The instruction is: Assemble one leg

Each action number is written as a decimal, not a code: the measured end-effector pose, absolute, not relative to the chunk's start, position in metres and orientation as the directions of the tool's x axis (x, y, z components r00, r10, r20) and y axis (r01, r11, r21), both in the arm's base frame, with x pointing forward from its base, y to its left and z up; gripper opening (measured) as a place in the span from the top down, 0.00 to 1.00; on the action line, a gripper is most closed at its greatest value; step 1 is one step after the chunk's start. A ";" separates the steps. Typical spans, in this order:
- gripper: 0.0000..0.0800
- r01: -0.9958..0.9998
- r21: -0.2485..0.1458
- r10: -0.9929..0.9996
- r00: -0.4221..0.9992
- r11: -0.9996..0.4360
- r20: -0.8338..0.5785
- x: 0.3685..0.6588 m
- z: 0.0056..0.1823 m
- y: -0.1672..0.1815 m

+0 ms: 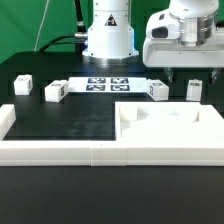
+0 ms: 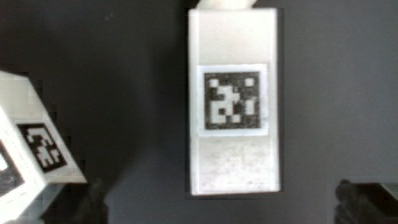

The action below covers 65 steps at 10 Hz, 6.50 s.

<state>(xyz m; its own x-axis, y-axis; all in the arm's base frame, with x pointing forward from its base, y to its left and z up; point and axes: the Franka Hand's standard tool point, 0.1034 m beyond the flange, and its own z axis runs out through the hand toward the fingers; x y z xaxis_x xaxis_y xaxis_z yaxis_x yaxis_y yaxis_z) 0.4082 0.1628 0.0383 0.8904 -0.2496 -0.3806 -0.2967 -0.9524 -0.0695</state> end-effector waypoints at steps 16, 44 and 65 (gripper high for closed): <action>0.33 -0.269 -0.014 -0.161 0.616 -0.963 -0.771 0.391 0.011 0.172; 0.64 -0.139 -0.104 -0.146 0.987 -0.985 0.059 0.430 0.100 0.147; 0.64 0.109 -0.080 0.078 0.944 -0.991 0.321 0.579 0.101 0.128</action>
Offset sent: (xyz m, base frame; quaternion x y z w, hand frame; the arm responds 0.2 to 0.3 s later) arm -0.0023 0.0050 -0.0070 -0.0248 -0.2389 0.0141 0.9706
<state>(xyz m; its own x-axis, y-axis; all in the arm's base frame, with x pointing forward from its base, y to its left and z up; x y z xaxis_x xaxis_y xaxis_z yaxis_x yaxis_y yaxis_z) 0.5787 0.1279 0.1010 0.9440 0.0782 0.3205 0.1093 -0.9908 -0.0802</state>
